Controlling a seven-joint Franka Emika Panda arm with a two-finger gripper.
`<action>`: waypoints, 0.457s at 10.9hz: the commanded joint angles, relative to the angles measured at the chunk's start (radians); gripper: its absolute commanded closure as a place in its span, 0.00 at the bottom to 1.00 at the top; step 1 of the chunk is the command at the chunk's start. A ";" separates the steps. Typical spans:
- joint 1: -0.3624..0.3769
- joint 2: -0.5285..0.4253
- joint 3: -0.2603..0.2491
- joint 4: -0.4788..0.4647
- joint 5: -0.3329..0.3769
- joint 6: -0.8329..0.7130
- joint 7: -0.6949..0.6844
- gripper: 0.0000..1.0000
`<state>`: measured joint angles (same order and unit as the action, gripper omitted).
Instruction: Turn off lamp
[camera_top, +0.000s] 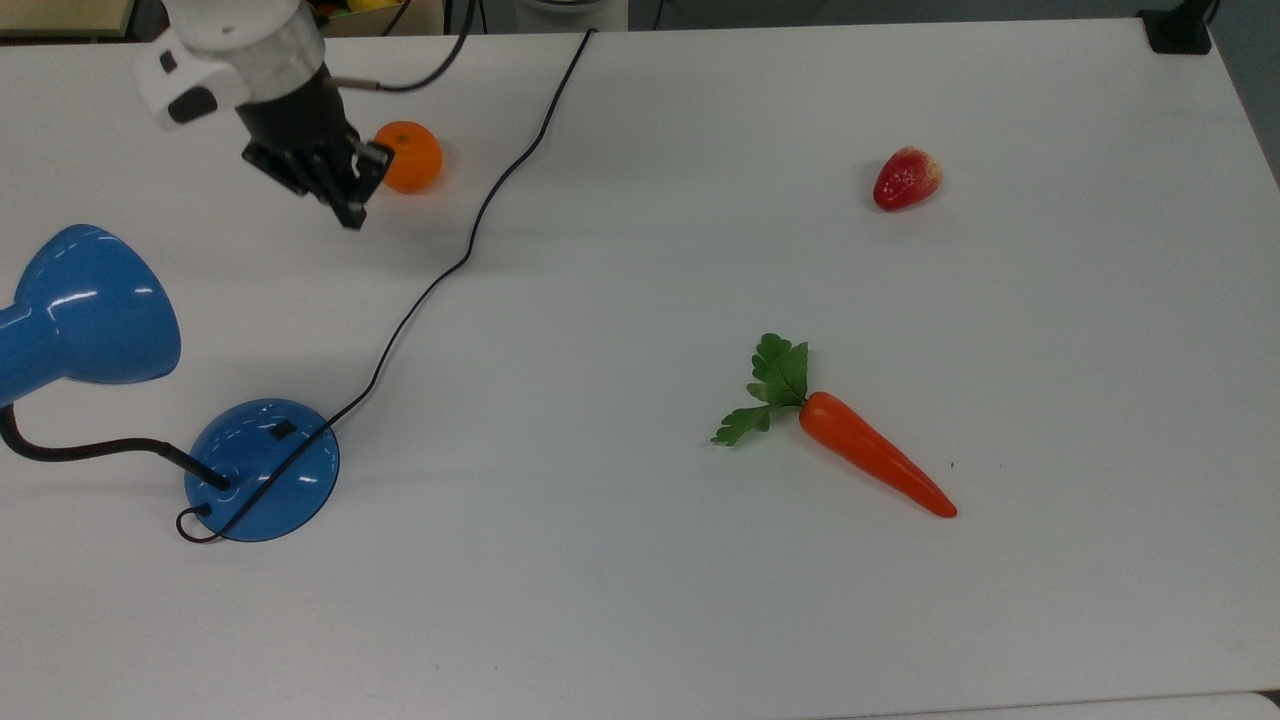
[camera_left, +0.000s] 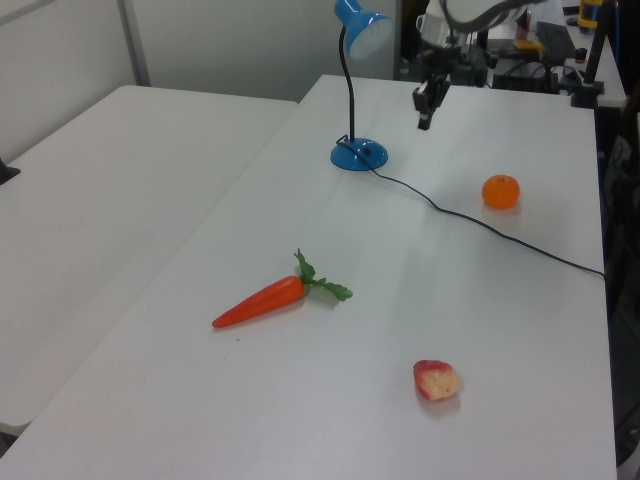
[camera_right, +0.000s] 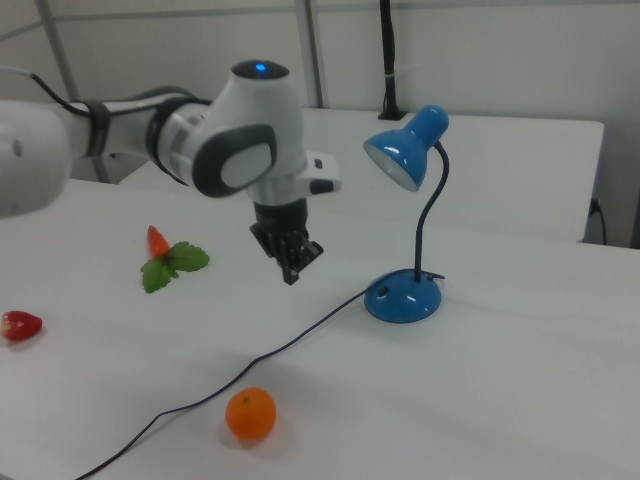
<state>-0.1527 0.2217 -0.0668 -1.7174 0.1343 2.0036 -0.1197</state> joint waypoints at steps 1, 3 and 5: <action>0.063 -0.116 -0.028 -0.037 -0.128 -0.170 -0.026 0.36; 0.142 -0.159 -0.108 -0.037 -0.147 -0.238 -0.034 0.07; 0.275 -0.170 -0.230 -0.036 -0.148 -0.281 -0.035 0.00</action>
<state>-0.0195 0.0944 -0.1613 -1.7202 0.0027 1.7675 -0.1317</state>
